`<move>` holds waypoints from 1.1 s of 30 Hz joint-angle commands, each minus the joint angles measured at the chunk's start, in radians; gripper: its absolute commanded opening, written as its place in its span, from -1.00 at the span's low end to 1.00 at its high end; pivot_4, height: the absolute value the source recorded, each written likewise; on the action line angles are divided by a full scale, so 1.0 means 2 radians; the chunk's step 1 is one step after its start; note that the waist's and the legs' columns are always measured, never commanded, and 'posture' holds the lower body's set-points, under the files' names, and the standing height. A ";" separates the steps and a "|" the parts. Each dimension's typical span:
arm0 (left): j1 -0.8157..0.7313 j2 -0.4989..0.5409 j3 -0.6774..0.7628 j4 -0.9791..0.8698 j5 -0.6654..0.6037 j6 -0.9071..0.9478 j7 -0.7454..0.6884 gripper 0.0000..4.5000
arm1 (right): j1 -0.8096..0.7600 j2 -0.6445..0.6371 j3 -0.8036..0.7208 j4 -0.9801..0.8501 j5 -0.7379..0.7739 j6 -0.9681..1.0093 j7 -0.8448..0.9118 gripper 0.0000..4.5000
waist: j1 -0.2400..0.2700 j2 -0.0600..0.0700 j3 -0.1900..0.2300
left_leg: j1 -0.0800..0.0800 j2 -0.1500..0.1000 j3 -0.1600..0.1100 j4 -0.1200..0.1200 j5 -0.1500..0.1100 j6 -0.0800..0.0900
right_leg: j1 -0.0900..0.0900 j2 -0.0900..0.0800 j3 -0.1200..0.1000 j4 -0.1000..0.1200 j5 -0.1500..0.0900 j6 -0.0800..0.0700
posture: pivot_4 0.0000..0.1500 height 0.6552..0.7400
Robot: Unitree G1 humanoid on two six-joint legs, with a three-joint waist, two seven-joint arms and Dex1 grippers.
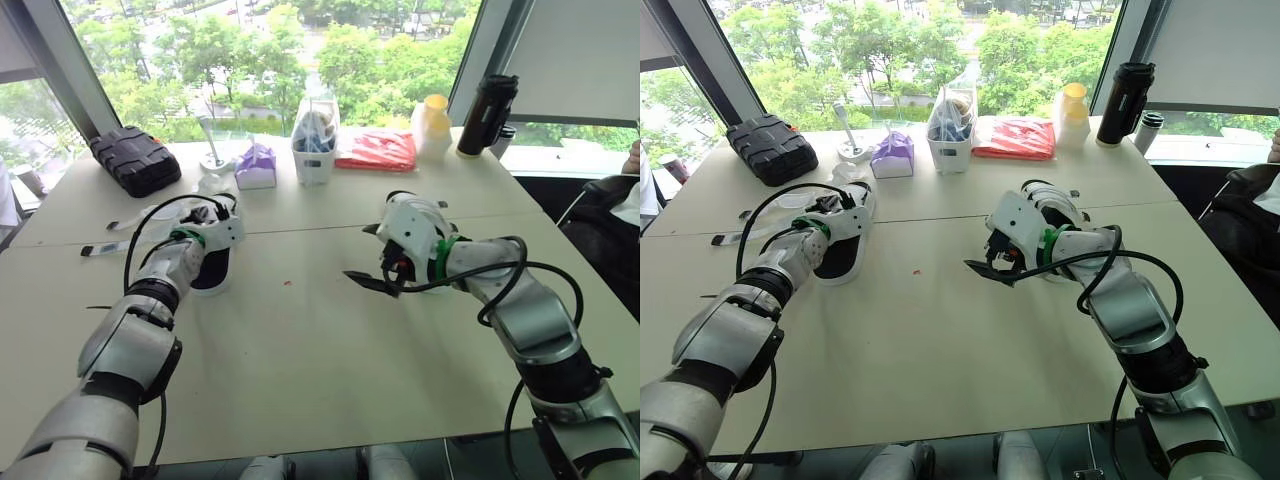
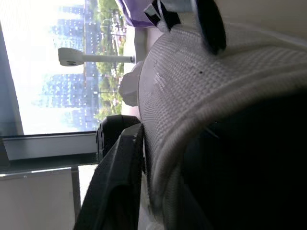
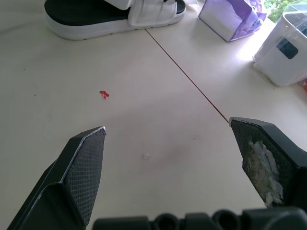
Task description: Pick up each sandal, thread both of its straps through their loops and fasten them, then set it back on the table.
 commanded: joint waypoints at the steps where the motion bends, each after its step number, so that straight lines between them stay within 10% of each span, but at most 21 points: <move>1: 0.000 0.004 0.001 0.009 -0.002 0.004 0.010 -0.98 | -0.007 -0.005 -0.003 -0.015 0.005 -0.003 -0.008 1.00 | 0.000 0.000 0.000 | 0.000 0.000 0.000 0.000 0.000 0.000 | 0.000 0.000 0.000 0.000 0.000 0.000 | 1.00 1.00; 6: -0.001 0.010 -0.003 -0.002 -0.002 -0.033 0.018 -0.98 | -0.009 -0.009 -0.003 -0.014 0.009 -0.005 -0.011 1.00 | 0.000 0.000 0.000 | 0.000 0.000 0.000 0.000 0.000 0.000 | 0.000 0.000 0.000 0.000 0.000 0.001 | 1.00 1.00; 20: 0.014 0.144 -0.103 -0.193 0.130 -0.505 0.111 -0.98 | -0.010 -0.042 -0.010 0.035 0.003 -0.056 -0.003 1.00 | -0.001 -0.001 0.000 | -0.001 0.000 0.001 0.000 0.001 -0.002 | -0.001 -0.001 0.001 -0.001 0.000 0.001 | 1.00 1.00; 33: 0.038 0.148 -0.130 -0.271 0.256 -0.614 0.189 -0.98 | -0.004 -0.046 -0.007 0.035 0.004 -0.064 -0.003 1.00 | 0.000 -0.001 0.000 | -0.001 0.000 0.001 0.000 0.000 0.001 | -0.001 0.000 0.001 0.000 0.000 0.001 | 1.00 1.00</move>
